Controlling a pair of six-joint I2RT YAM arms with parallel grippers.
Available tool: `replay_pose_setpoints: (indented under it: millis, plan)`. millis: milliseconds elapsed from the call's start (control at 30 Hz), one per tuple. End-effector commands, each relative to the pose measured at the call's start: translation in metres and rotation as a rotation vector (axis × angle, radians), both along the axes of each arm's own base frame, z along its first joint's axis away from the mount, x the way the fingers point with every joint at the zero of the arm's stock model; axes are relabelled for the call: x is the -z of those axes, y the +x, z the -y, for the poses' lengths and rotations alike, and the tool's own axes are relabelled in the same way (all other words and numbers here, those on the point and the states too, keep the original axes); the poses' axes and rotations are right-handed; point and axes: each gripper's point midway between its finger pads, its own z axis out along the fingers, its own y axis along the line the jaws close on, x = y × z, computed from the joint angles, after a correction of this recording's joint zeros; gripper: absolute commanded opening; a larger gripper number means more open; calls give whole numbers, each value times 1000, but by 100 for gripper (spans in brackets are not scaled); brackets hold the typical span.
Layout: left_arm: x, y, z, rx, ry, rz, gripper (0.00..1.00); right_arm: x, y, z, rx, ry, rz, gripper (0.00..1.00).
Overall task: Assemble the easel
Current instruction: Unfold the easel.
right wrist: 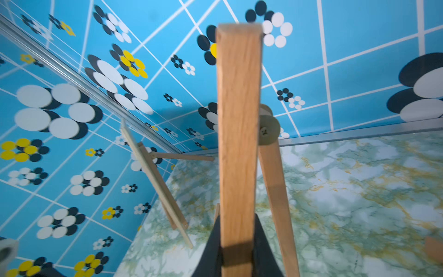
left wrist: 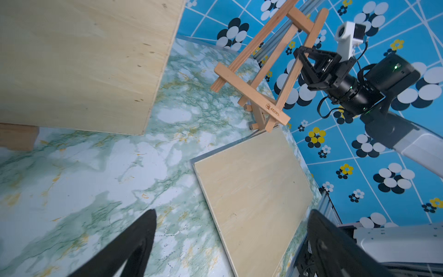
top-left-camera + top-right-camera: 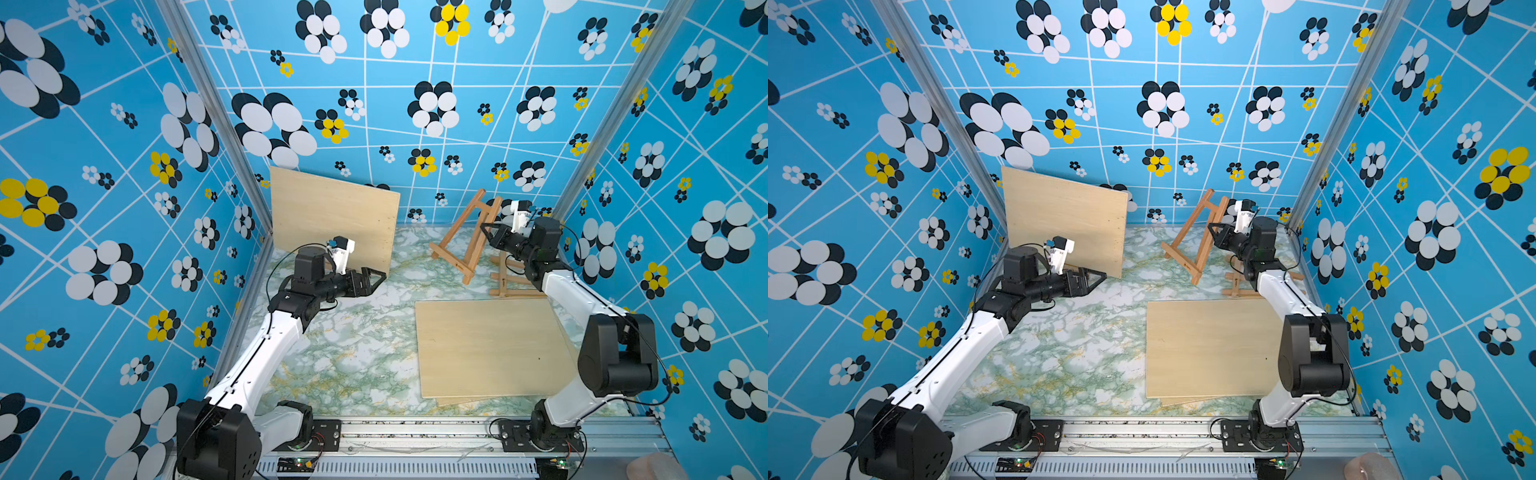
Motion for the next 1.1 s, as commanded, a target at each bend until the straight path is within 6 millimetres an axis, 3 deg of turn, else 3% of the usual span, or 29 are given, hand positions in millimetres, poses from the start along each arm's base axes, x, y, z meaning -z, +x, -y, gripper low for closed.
replay_pose_setpoints:
  millis: [0, 133, 400, 667, 767, 967, 1067]
  plan:
    - [-7, -8, 16, 10, -33, 48, 100, -62, -38, -14, -47, 207, -59, 0]
    - [-14, -18, 47, 63, -73, 83, 100, -96, -66, -19, -81, 368, -84, 0]
    - [-47, -32, 93, 180, -203, 149, 100, -159, -112, -36, -220, 562, -37, 0]
    - [-61, -31, 110, 212, -267, 173, 100, -187, -136, -44, -307, 672, -18, 0]
    - [-68, -28, 113, 217, -278, 186, 100, -192, -149, -59, -361, 675, -31, 0]
    - [-82, -24, 124, 251, -307, 208, 100, -191, -162, -63, -382, 659, -51, 0]
    - [-75, -18, 125, 234, -278, 187, 100, -197, -170, -66, -416, 684, -55, 0]
